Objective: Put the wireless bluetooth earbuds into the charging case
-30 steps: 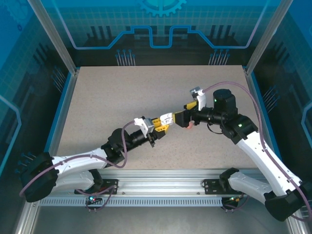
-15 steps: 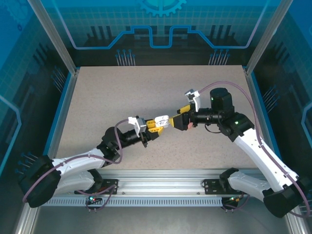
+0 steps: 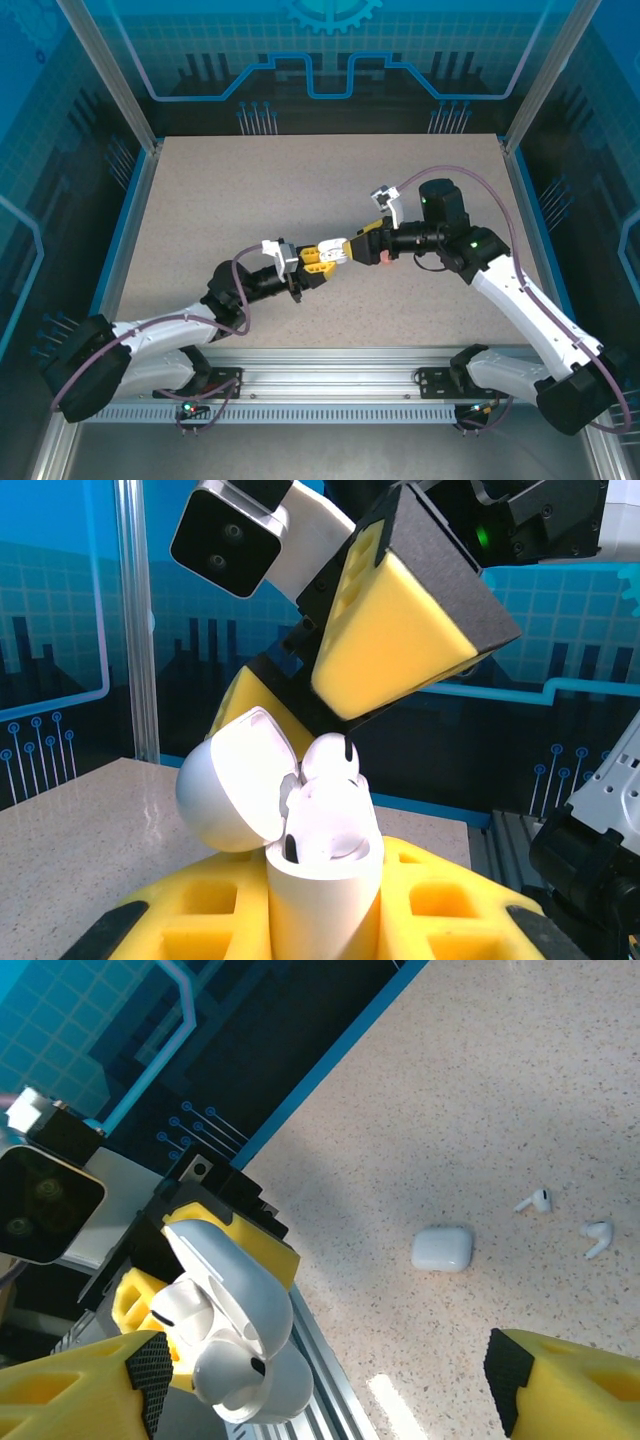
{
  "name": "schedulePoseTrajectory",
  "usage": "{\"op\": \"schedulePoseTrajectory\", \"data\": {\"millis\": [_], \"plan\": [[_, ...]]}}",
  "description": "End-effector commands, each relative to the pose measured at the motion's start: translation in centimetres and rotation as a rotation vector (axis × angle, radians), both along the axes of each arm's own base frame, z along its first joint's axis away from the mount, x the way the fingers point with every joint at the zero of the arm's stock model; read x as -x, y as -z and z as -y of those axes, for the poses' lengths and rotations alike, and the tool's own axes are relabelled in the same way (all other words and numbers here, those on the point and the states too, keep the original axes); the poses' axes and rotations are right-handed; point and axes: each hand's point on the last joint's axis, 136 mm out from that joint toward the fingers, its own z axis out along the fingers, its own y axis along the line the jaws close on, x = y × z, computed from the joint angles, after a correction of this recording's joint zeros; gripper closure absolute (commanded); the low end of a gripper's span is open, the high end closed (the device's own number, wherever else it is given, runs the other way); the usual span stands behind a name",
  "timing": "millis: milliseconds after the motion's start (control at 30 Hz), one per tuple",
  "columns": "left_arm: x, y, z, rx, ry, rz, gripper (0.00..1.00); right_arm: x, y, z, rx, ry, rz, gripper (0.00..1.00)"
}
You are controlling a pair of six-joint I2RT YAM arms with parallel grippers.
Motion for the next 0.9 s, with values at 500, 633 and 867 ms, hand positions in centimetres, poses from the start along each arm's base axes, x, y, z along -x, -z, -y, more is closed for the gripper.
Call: {"op": "schedulePoseTrajectory", "data": {"millis": [500,633,867], "plan": [[0.3,-1.0,-0.5,0.045,0.001,0.055,0.98,-0.3,1.5,0.4,0.07,0.045,-0.034,0.2],[0.2,-0.9,-0.6,0.047,-0.012,0.054,0.98,0.0,1.7,0.5,0.076,0.036,-0.033,0.2],[0.1,-0.8,-0.6,0.042,-0.014,0.053,0.98,0.9,1.8,0.2,0.075,-0.007,-0.031,0.2]]}}
